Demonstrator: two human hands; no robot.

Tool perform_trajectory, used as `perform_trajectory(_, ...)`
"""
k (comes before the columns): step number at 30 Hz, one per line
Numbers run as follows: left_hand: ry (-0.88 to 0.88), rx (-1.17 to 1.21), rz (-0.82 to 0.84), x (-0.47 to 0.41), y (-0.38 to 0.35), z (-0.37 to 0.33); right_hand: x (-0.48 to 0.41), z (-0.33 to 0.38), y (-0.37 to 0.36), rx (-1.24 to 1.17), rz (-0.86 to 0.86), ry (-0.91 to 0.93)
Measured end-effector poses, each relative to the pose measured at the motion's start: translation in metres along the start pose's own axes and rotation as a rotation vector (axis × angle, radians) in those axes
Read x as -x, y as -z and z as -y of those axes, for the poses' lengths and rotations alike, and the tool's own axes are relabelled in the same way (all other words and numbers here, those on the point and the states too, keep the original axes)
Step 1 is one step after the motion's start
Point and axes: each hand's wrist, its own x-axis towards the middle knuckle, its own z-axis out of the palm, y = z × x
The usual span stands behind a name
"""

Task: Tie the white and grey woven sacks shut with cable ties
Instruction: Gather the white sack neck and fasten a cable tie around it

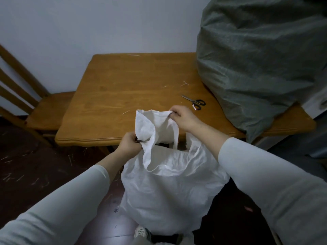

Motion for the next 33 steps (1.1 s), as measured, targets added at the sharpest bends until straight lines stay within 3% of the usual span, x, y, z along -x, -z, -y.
perform_trajectory(3,0.017,-0.090,0.074,-0.009,-0.006,0.000,-0.001,0.008,0.009,-0.019,0.051,0.075)
perform_trajectory(6,0.113,-0.059,0.018,-0.019,-0.006,0.005,0.005,0.014,0.013,-0.151,0.092,0.083)
perform_trajectory(12,0.069,-0.281,0.022,-0.028,-0.008,-0.005,0.001,0.037,0.021,-0.228,0.136,0.159)
perform_trajectory(15,-0.030,-0.068,0.036,-0.023,-0.013,-0.006,0.000,0.043,0.016,-0.229,0.150,0.162)
perform_trajectory(18,0.002,0.068,0.093,-0.022,-0.012,0.000,0.003,0.034,0.018,-0.202,0.170,0.055)
perform_trajectory(23,0.085,0.122,0.077,-0.024,-0.005,0.001,0.013,-0.016,0.002,0.130,0.249,-0.264)
perform_trajectory(25,0.141,0.103,0.085,-0.024,-0.005,0.004,0.017,-0.031,-0.008,0.108,0.196,-0.323)
perform_trajectory(29,0.207,0.109,0.087,-0.027,-0.004,0.007,0.009,-0.033,0.022,-0.189,-0.001,-0.445)
perform_trajectory(33,0.225,0.125,0.073,-0.028,-0.009,0.007,0.002,-0.008,0.071,-0.075,-0.041,-0.227)
